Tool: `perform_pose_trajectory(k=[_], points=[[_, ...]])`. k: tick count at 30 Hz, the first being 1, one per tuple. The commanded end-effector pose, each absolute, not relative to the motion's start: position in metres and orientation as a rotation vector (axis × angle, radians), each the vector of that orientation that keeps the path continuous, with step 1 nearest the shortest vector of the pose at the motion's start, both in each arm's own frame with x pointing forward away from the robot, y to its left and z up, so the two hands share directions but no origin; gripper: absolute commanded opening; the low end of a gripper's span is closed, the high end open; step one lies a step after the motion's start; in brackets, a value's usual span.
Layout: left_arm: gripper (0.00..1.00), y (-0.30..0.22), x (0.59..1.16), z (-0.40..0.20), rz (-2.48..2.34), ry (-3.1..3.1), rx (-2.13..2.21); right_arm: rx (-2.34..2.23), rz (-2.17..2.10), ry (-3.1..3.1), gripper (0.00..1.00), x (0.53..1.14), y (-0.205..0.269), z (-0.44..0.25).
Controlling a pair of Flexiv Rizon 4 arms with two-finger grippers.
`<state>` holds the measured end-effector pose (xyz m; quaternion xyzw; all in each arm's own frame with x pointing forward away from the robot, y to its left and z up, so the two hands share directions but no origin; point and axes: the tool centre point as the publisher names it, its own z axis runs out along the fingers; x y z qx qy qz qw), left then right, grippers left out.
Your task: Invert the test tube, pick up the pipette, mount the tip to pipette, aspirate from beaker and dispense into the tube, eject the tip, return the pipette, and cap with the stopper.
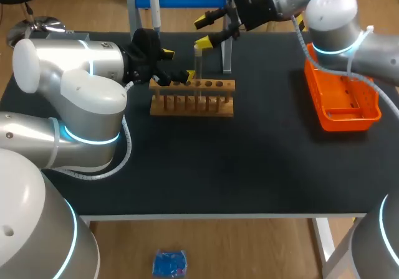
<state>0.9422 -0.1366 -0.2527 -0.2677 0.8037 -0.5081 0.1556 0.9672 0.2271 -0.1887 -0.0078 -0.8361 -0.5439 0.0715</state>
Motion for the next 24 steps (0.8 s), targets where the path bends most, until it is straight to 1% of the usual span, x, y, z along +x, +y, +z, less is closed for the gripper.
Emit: perform_pose_trajectory(k=[1,3,4,6,7,18,24], points=[[1.00,-0.1378,0.9424,-0.2534,-1.454,2.301,-0.768,0.037,-1.670,-2.457,1.00,0.9705,0.2243,-0.1918],[1.00,-0.1378,0.9424,-0.2534,-1.454,2.301,-0.768,0.053,-1.689,-2.423,0.45,0.9696,0.2247,-0.1918],[1.00,-0.1378,0.9424,-0.2534,-1.454,2.301,-0.768,0.054,-1.692,-2.422,0.33,0.9696,0.2246,-0.1919],[1.00,-0.1378,0.9424,-0.2534,-1.454,2.301,-0.768,0.057,-1.707,-2.401,0.04,0.9695,0.2249,-0.1923],[1.00,-0.1378,0.9424,-0.2534,-1.454,2.301,-0.768,0.056,-1.708,-2.401,0.00,0.9695,0.2248,-0.1924],[1.00,-0.1378,0.9424,-0.2534,-1.454,2.301,-0.768,0.093,-1.790,-2.310,0.00,0.9676,0.2258,-0.1916],[1.00,-0.1378,0.9424,-0.2534,-1.454,2.301,-0.768,0.113,-1.885,-2.145,0.00,0.9688,0.2234,-0.1917]])
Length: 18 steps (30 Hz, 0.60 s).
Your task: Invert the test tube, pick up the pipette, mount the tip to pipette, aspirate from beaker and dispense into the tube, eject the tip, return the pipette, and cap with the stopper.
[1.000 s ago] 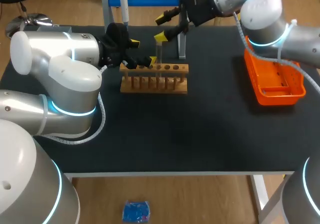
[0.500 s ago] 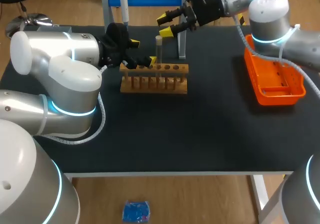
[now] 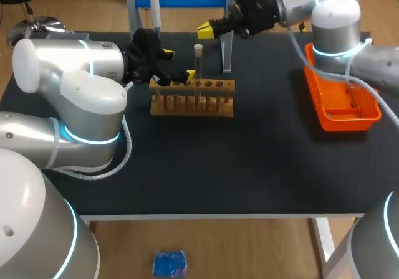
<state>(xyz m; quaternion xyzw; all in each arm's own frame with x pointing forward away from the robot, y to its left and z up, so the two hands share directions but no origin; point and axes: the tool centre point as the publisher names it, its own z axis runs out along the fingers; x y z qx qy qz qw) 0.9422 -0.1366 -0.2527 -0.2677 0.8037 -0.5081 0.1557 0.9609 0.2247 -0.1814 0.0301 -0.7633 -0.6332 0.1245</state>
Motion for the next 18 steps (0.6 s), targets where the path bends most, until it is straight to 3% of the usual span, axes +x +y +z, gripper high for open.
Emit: perform_pose_trajectory(k=[1,18], points=[[1.00,-0.1378,0.9424,-0.2534,-1.454,2.301,-0.768,0.118,-1.883,-2.139,0.00,0.9690,0.2236,-0.1915],[1.00,-0.1378,0.9424,-0.2534,-1.454,2.301,-0.768,0.213,-1.946,-2.192,0.00,0.9641,0.2271,-0.1916]])
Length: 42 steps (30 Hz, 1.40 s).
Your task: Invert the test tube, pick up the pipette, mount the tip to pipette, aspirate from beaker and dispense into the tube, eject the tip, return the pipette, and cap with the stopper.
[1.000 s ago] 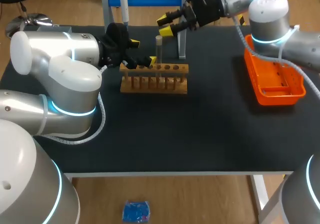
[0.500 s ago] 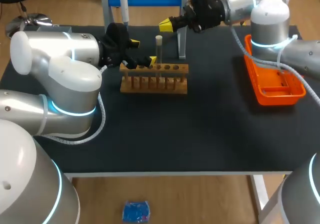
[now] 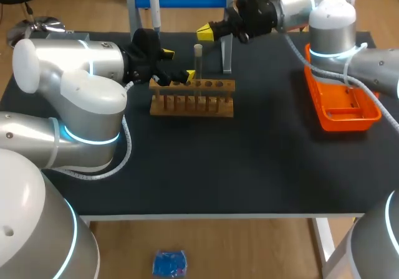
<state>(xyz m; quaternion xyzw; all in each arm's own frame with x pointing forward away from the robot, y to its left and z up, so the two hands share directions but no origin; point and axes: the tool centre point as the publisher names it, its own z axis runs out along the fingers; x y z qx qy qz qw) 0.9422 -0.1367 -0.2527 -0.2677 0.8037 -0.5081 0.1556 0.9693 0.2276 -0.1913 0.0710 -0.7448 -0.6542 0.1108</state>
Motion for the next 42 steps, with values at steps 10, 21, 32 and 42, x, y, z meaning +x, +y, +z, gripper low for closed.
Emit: perform_pose_trajectory(k=[10,21,32,42], points=[[1.00,-0.138,0.942,-0.253,-1.454,2.301,-0.768,0.251,-1.962,-2.173,0.00,0.966,0.232,-0.195],[1.00,-0.138,0.942,-0.253,-1.454,2.301,-0.768,0.237,-1.965,-2.144,0.00,0.970,0.235,-0.207],[1.00,-0.138,0.942,-0.253,-1.454,2.301,-0.768,0.199,-1.957,-2.091,0.00,0.975,0.236,-0.219],[1.00,-0.138,0.942,-0.253,-1.454,2.301,-0.768,0.184,-1.952,-2.092,0.00,0.978,0.237,-0.226]])
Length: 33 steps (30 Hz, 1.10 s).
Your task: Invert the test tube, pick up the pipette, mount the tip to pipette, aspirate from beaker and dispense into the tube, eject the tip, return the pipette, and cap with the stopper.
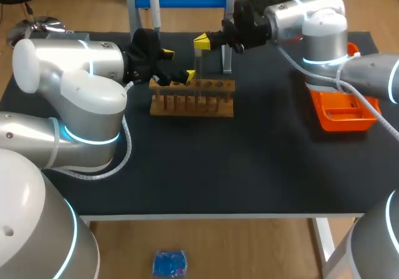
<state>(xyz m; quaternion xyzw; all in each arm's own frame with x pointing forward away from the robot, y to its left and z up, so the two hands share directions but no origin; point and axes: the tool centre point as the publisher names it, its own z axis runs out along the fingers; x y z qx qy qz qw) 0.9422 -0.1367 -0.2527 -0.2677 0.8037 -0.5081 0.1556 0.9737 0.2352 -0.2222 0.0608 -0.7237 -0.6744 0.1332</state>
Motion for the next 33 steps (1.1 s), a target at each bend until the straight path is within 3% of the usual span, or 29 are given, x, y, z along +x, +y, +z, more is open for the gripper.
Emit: perform_pose_trajectory(k=[1,18,33], points=[[1.00,-0.138,0.942,-0.253,-1.454,2.301,-0.768,0.183,-1.951,-2.093,0.00,0.978,0.237,-0.227],[1.00,-0.138,0.942,-0.253,-1.454,2.301,-0.768,0.155,-1.919,-2.101,0.00,0.977,0.239,-0.241],[1.00,-0.138,0.942,-0.253,-1.454,2.301,-0.768,0.204,-1.951,-2.114,0.00,0.976,0.236,-0.211]])
